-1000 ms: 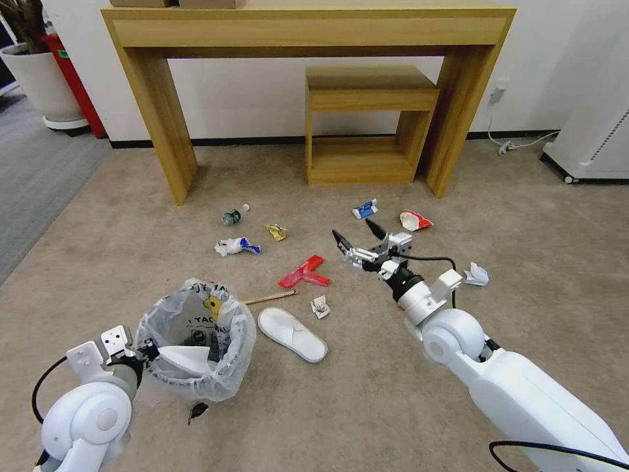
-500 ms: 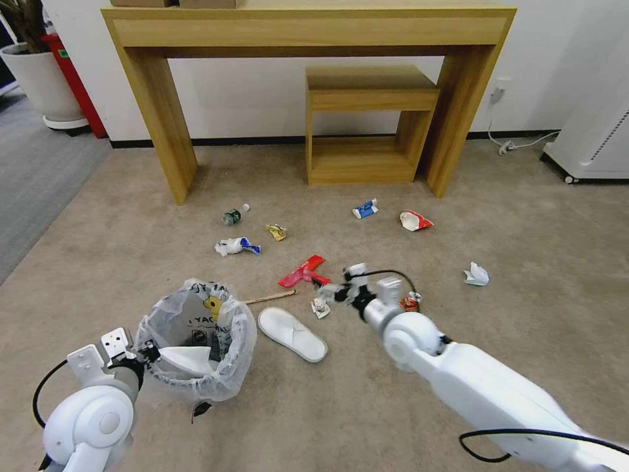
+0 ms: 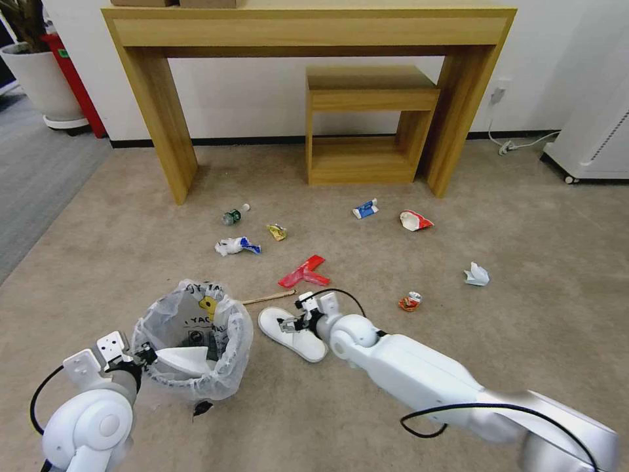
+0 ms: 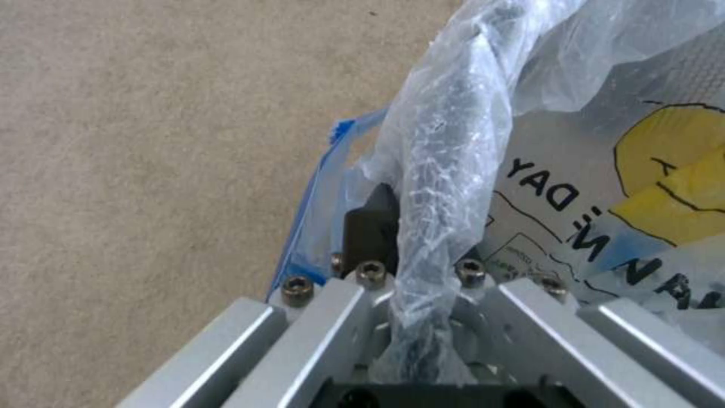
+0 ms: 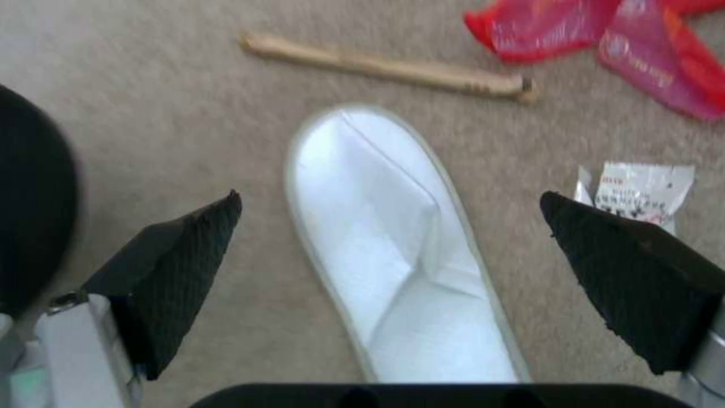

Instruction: Pick up the trash bin and place the garbage on the floor into it.

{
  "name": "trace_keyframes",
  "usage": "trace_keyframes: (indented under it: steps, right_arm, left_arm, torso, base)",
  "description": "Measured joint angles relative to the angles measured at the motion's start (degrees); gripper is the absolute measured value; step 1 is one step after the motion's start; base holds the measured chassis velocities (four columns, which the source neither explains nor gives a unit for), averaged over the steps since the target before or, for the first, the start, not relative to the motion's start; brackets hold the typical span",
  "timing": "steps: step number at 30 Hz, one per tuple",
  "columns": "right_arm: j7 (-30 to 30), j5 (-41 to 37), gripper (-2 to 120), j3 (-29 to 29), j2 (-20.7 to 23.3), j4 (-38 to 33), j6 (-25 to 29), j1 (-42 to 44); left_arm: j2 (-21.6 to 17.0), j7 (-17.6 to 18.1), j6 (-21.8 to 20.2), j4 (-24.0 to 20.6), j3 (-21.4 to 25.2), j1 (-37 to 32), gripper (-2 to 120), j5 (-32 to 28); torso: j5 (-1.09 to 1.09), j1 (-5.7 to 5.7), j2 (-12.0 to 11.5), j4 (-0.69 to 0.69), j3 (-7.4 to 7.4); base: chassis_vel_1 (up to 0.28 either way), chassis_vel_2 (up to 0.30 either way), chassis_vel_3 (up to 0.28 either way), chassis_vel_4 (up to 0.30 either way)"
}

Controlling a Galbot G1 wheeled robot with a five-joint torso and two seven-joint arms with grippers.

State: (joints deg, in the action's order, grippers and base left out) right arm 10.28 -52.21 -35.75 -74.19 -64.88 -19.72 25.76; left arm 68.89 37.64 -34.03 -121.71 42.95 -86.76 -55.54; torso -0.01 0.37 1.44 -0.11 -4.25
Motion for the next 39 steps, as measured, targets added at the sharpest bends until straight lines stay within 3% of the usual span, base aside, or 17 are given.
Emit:
trace_keyframes:
  steps: [3, 21, 39]
  right_arm:
    - [-0.9, 4.1, 100, 0.3, -2.1, 5.7, 0.8, -0.5]
    - [-4.5, 8.5, 99, 0.2, -5.0, 13.1, 5.6, 0.4]
    - [-8.1, 13.0, 96, 0.0, -11.7, 24.3, 10.0, -0.4]
  left_arm:
    - [0.1, -0.2, 0.1, -0.5, 0.7, -0.6, 0, 0.1]
    - [0.9, -0.9, 0.8, -2.0, 1.0, -2.1, 0, 1.1]
    - [1.3, -1.4, 1.5, -2.3, 1.0, -2.4, 0, 1.3]
  torso:
    - [0.0, 0.0, 0.0, -0.01, 0.0]
    - [0.01, 0.0, 0.0, -0.01, 0.0]
    - [0.01, 0.0, 0.0, -0.01, 0.0]
  base:
    - [0.0, 0.0, 0.0, 0.0]
    - [0.0, 0.0, 0.0, 0.0]
    - [0.0, 0.0, 0.0, 0.0]
